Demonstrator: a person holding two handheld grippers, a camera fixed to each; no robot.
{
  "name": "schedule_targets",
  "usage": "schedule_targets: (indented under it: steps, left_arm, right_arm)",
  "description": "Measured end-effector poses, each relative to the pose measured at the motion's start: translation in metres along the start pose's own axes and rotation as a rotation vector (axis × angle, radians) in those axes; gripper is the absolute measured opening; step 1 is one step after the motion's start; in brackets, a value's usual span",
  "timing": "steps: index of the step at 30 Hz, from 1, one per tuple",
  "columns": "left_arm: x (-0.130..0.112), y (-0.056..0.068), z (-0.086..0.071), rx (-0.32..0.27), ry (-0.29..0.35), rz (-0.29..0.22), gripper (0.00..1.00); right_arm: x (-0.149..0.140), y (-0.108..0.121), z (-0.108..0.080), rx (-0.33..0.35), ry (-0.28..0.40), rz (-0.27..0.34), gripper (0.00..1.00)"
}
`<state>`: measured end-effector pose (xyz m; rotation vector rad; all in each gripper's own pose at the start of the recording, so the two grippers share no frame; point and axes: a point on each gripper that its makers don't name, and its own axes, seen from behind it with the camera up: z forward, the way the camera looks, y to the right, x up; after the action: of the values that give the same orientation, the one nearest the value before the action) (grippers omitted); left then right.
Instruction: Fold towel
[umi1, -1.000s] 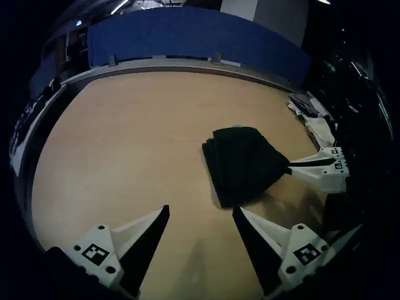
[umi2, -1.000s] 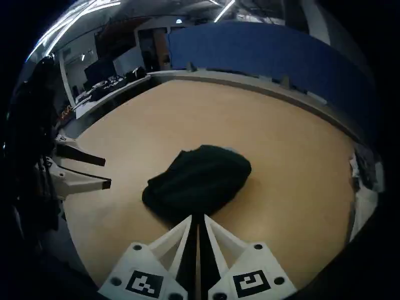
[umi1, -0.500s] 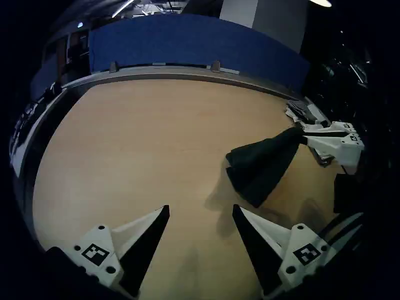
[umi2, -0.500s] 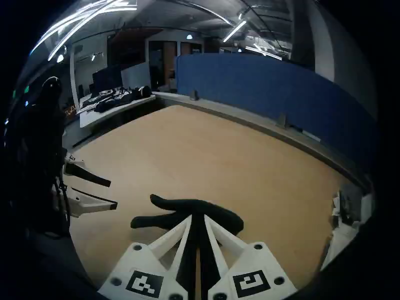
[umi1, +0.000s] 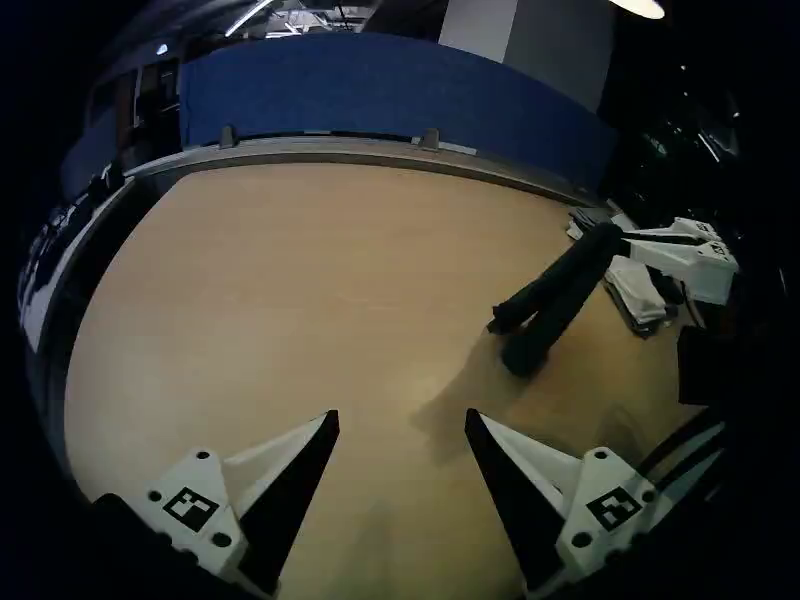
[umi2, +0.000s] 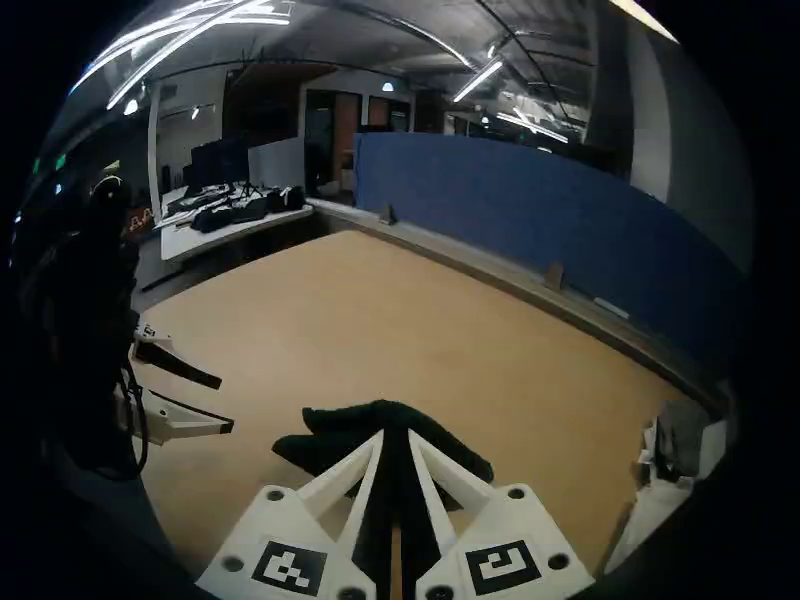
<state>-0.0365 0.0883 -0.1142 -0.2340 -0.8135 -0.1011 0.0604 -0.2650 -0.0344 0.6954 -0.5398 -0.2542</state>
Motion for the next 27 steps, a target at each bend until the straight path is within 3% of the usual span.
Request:
schedule_targets:
  steps: [18,27]
  left_arm:
    - [0.005,0.007,-0.002,-0.009,0.005,0.013,0.94]
    - [0.008,0.014,0.001,-0.014,0.004,0.013,0.94]
  right_arm:
    - [0.019,0.025,-0.021,-0.055,0.043,0.006,0.02]
    - [0.021,0.051,-0.034,-0.089,0.053,0.016,0.02]
